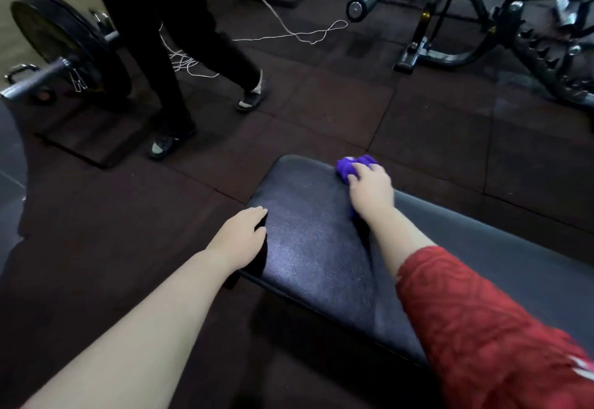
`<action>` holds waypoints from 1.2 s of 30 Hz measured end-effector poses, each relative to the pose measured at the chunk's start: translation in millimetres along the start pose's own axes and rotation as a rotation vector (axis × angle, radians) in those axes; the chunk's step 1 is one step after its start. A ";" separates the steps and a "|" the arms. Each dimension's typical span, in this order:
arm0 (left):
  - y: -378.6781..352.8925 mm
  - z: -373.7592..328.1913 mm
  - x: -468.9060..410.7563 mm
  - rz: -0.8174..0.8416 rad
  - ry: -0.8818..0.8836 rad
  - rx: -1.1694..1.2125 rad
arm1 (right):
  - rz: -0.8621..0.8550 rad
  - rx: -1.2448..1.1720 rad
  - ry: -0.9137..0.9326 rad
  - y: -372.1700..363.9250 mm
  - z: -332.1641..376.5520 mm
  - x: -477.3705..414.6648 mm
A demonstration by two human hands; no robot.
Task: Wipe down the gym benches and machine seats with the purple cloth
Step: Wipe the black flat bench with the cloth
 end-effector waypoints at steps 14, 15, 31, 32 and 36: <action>-6.1 -8.9 6.0 -0.061 -0.005 -0.015 | -0.011 -0.025 0.095 4.8 -25.8 42.3; -6.1 -9.5 6.0 -0.061 -0.001 -0.021 | -0.030 -0.012 0.070 11.3 -47.0 50.1; -11.8 -50.1 23.7 -0.059 -0.117 -0.029 | 0.014 -0.033 0.201 21.4 -31.2 121.8; -10.9 -52.7 25.1 -0.084 -0.128 -0.006 | 0.016 -0.037 0.260 18.9 -16.1 144.5; -20.0 -64.2 30.0 -0.089 -0.153 0.035 | 0.031 -0.044 0.425 12.2 1.7 216.0</action>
Point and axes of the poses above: each hand's wrist, its own x-axis away from the middle knuckle, its own y-axis out of the back of the hand, z = x × y, the point moved 2 cm from there along -x, towards the middle knuckle, and after that the axes turned 15 degrees about x, right-handed, at the moved point
